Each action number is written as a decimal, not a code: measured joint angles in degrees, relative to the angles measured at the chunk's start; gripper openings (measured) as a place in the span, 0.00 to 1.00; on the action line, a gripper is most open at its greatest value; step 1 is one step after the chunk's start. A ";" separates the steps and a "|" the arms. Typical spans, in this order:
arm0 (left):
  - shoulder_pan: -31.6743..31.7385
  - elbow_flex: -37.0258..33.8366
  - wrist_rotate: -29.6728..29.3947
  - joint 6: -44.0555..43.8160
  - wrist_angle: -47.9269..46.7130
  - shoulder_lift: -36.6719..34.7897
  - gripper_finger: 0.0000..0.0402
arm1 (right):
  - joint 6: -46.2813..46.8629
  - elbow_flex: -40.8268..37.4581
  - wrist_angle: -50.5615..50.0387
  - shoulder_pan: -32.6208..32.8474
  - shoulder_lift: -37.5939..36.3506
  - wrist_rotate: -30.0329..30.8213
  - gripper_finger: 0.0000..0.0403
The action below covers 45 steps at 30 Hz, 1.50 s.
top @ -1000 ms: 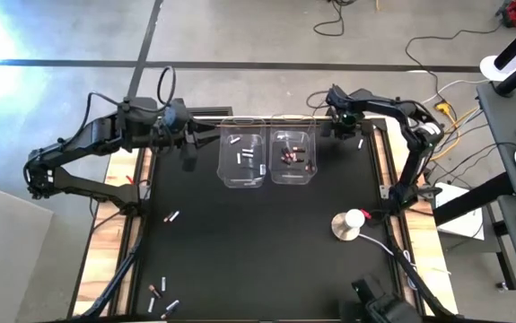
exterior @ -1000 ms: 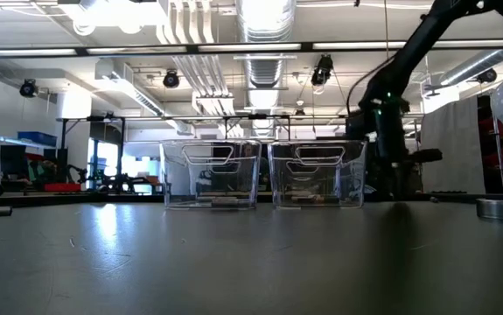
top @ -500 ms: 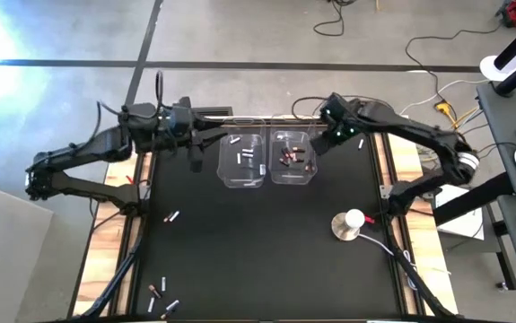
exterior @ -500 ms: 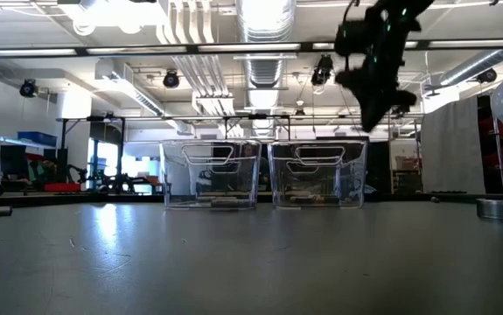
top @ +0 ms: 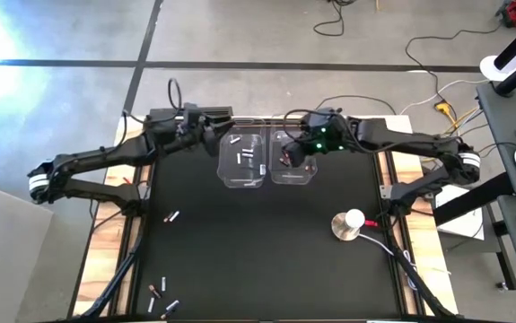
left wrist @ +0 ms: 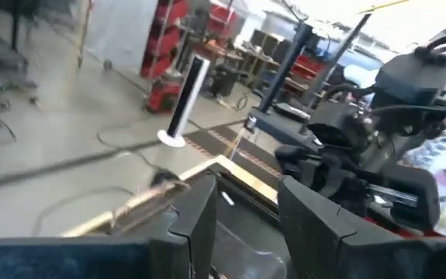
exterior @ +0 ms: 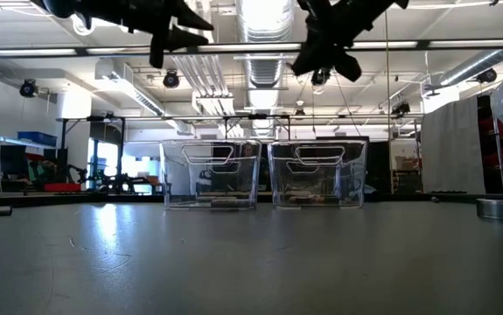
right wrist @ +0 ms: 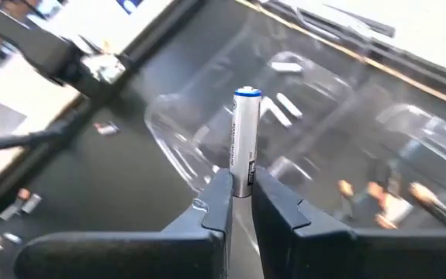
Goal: Sort batteries
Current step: Put the white battery into the left transparent bin
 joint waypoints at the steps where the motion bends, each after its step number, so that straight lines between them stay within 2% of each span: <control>1: 0.32 0.02 1.10 -1.55 -0.53 0.19 0.30 | 0.80 0.00 1.86 0.40 0.71 -0.02 0.07; 4: 1.20 0.14 5.62 -5.17 0.37 1.16 0.30 | 2.48 0.33 6.64 1.47 2.87 -0.17 0.07; 10: 3.04 0.08 12.64 -26.28 -1.69 4.98 0.30 | 4.63 3.32 13.34 2.81 8.28 -0.17 0.07; 15: 2.99 0.04 16.49 -32.42 0.32 8.71 0.34 | 8.99 6.45 13.11 2.92 13.70 -0.21 0.07; 21: 3.19 0.04 16.33 -34.86 1.50 11.17 0.47 | 14.04 9.34 13.07 2.90 18.20 -3.11 0.07; 28: 3.23 0.04 15.12 -38.95 0.86 14.61 0.60 | 15.51 9.68 13.16 2.49 18.32 -2.97 0.07; 40: 2.70 0.04 15.08 -43.32 8.65 18.45 0.57 | 16.93 9.68 13.95 1.24 18.29 -3.26 0.07; 45: 2.62 0.04 15.10 -44.00 8.75 18.27 0.50 | 17.09 9.68 14.18 1.00 18.29 -3.13 0.07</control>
